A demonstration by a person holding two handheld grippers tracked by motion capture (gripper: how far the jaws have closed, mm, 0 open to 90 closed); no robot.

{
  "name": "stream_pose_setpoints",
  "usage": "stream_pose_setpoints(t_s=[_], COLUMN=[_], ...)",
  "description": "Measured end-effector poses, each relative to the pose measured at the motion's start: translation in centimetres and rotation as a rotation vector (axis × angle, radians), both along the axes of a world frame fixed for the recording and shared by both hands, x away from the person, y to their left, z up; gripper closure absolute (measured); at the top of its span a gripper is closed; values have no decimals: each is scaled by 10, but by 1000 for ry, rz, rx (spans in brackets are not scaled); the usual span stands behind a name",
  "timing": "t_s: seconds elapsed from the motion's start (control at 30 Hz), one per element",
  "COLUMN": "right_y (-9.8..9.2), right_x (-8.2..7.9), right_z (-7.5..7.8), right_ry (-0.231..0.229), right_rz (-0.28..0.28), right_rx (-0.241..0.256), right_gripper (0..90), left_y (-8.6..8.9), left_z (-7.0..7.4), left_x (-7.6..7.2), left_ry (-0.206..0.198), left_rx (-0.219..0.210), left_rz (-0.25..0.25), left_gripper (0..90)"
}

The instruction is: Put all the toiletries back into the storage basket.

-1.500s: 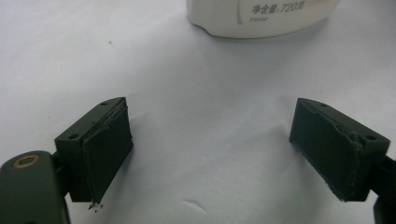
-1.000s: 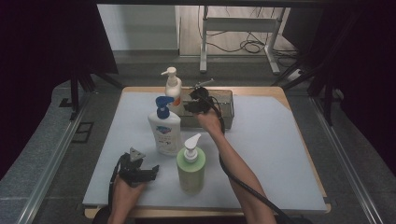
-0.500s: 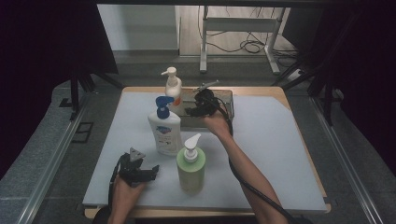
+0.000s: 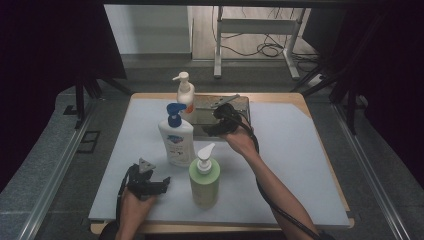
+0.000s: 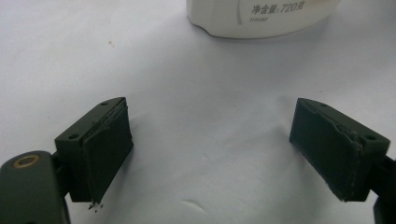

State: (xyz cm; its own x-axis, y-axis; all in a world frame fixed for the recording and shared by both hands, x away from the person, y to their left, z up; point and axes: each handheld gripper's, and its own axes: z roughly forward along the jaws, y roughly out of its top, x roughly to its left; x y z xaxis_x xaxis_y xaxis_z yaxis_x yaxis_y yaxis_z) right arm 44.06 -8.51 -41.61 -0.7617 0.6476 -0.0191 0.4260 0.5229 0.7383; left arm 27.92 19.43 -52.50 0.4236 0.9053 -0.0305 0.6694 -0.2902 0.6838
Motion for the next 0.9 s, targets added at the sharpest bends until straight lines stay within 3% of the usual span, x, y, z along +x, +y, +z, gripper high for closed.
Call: stream_pose_setpoints(t_s=[0.23, 0.5, 0.63, 0.9], right_y=[-10, -21, -27, -44], right_x=[-12, -29, -38, -52], right_z=[-4, -10, -19, -32], right_ry=[2, 3, 20, 54], right_rz=[17, 68, 90, 98], right_rx=[-3, -23, -52, -36], right_gripper=[145, 128, 96, 17], left_y=[0, 0, 0, 0], left_z=[0, 0, 0, 0], left_x=[0, 0, 0, 0], left_ry=[-1, 0, 0, -1], left_rx=[0, 1, 1, 2], left_rz=[0, 0, 0, 0], left_gripper=[123, 122, 123, 123])
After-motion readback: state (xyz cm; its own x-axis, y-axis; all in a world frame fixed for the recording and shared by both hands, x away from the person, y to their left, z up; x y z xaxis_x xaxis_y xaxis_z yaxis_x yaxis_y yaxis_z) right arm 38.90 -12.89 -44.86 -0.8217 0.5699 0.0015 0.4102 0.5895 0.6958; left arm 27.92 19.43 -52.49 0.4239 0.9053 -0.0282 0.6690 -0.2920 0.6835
